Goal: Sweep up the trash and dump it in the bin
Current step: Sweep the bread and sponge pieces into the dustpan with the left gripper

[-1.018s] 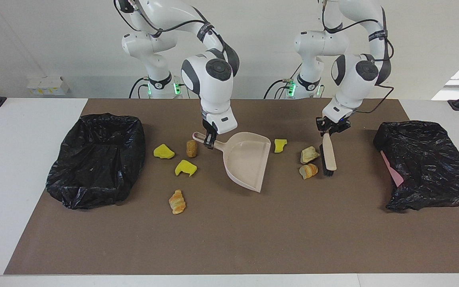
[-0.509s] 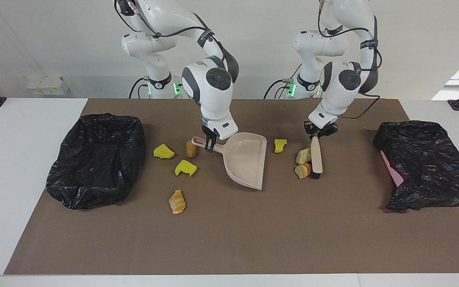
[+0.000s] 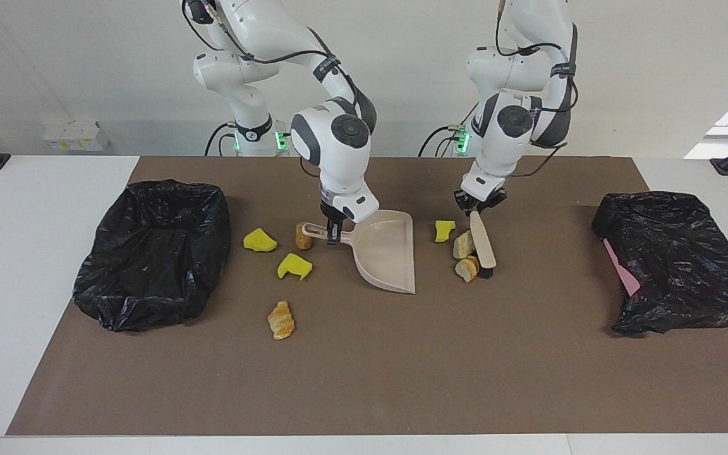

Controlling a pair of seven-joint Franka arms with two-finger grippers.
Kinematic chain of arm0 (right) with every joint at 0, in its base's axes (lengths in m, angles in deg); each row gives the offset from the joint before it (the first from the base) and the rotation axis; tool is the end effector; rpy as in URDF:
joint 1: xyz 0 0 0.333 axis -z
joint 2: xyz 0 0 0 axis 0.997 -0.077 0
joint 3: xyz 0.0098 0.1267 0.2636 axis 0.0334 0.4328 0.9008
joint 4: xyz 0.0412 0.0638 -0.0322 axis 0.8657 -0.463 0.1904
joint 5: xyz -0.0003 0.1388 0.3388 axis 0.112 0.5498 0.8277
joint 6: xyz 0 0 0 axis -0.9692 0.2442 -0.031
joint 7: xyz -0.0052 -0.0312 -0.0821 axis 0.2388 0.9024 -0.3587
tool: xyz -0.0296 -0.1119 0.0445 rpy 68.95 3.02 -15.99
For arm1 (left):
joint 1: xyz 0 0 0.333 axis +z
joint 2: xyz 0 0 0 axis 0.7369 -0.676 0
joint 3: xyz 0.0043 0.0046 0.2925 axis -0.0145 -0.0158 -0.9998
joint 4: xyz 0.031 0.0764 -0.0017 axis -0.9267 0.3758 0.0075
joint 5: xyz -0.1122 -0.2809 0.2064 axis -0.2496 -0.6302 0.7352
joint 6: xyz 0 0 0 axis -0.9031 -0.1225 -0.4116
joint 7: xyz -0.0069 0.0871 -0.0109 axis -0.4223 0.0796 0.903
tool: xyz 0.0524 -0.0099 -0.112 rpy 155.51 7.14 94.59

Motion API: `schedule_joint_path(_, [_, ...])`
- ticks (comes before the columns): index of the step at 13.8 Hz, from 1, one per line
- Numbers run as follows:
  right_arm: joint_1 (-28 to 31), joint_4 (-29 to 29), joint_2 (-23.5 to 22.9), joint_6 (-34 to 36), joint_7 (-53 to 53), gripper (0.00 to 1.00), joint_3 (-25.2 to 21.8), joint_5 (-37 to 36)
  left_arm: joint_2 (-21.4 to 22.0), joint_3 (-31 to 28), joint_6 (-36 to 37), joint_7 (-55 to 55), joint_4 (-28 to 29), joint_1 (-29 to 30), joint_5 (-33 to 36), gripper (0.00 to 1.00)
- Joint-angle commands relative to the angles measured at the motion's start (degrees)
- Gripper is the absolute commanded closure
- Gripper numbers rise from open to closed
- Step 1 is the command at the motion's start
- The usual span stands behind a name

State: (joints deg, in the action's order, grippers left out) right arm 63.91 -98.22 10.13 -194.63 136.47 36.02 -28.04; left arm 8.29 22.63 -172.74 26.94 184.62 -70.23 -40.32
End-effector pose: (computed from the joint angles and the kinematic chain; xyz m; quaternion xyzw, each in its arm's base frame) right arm 0.5023 0.2894 0.3393 0.7125 0.6976 -0.0527 0.0541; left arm 0.3962 -0.1859 0.3151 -0.9985 -0.0318 0.0449 0.0077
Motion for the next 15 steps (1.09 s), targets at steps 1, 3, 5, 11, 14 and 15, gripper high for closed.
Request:
schedule_joint_path(1, [0.41, -2.89, 2.33, -1.40, 1.65, 1.00, 0.26, -1.11, 1.47, -0.59, -0.03, 7.92, 1.50, -4.13, 0.10, 1.00])
schedule_joint_path(3, [0.67, -3.94, 2.85, -1.66, 1.82, 1.00, 0.26, -1.55, 1.21, -0.59, -0.91, 11.54, 0.98, -6.15, -3.13, 1.00])
schedule_joint_path(5, [0.76, -4.73, 3.12, -2.10, 2.44, 1.00, 0.26, -1.63, 0.24, -0.32, -2.74, 10.94, -0.42, -6.77, -7.96, 1.00])
schedule_joint_path(11, [0.85, -4.82, 3.12, -2.01, 2.44, 1.00, 0.26, -1.90, -9.68, 0.73, -8.29, 8.84, -10.61, -12.83, -15.26, 1.00])
schedule_joint_path(14, [0.94, -4.73, 3.12, -1.84, 2.44, 1.00, 0.26, -1.90, -10.04, 2.74, -8.21, 5.83, -13.35, -15.39, -17.57, 1.00])
schedule_joint_path(15, [0.94, -4.65, 3.12, -1.75, 2.44, 1.00, 0.26, -1.90, -9.96, 3.88, -8.30, 5.84, -13.79, -14.95, -17.65, 1.00])
